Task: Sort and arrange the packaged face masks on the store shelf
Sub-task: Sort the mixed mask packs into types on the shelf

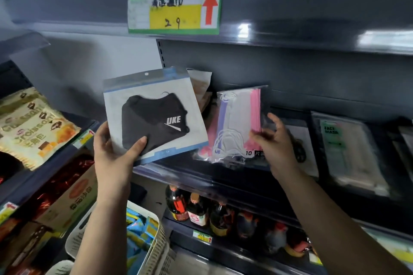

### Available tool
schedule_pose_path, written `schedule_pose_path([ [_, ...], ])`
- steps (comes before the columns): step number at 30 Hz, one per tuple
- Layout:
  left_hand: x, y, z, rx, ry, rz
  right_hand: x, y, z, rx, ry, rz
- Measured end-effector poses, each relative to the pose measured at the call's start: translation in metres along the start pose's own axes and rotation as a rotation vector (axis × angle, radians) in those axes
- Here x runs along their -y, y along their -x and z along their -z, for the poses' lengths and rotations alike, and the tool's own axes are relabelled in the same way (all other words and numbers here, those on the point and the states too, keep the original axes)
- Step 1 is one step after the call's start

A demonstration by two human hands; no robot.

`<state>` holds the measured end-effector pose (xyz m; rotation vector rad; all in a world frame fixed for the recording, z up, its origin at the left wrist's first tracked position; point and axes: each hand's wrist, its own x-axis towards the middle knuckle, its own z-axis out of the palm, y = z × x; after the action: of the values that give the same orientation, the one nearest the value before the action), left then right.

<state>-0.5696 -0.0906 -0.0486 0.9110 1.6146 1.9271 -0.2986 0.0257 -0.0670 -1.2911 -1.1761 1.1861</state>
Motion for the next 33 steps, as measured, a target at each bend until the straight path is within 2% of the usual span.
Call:
schedule_pose_path([
  [9, 0.004, -0.031, 0.003, 0.125, 0.002, -0.002, -0.001, -0.005, -0.037, -0.061, 0.329, 0.042],
  [15, 0.007, -0.036, -0.016, 0.220, -0.031, 0.032, 0.001, -0.001, -0.039, -0.100, 0.651, 0.098],
  [17, 0.004, -0.033, -0.026, 0.244, -0.036, 0.017, 0.006, 0.003, -0.034, -0.160, 0.525, 0.131],
  [19, 0.000, -0.028, -0.037, 0.278, -0.047, 0.009, 0.016, 0.014, -0.029, -0.186, 0.286, 0.144],
  [21, -0.001, -0.024, -0.047, 0.323, -0.049, 0.030, 0.025, 0.025, -0.023, -0.119, 0.062, 0.117],
  [23, 0.000, -0.018, -0.059, 0.361, -0.042, 0.042, 0.027, 0.032, -0.015, -0.016, -0.051, 0.087],
  [25, 0.001, -0.011, -0.074, 0.409, -0.042, 0.032, 0.028, 0.037, -0.005, 0.074, -0.081, 0.079],
  [27, 0.002, -0.002, -0.091, 0.489, -0.035, 0.004, 0.026, 0.040, 0.008, 0.088, -0.058, 0.094],
  [31, 0.003, 0.016, -0.126, 0.657, -0.132, -0.082, 0.019, 0.038, 0.042, -0.091, 0.035, 0.082],
  [33, 0.004, 0.025, -0.141, 0.686, -0.239, -0.141, 0.017, 0.036, 0.058, -0.176, 0.132, 0.084],
])
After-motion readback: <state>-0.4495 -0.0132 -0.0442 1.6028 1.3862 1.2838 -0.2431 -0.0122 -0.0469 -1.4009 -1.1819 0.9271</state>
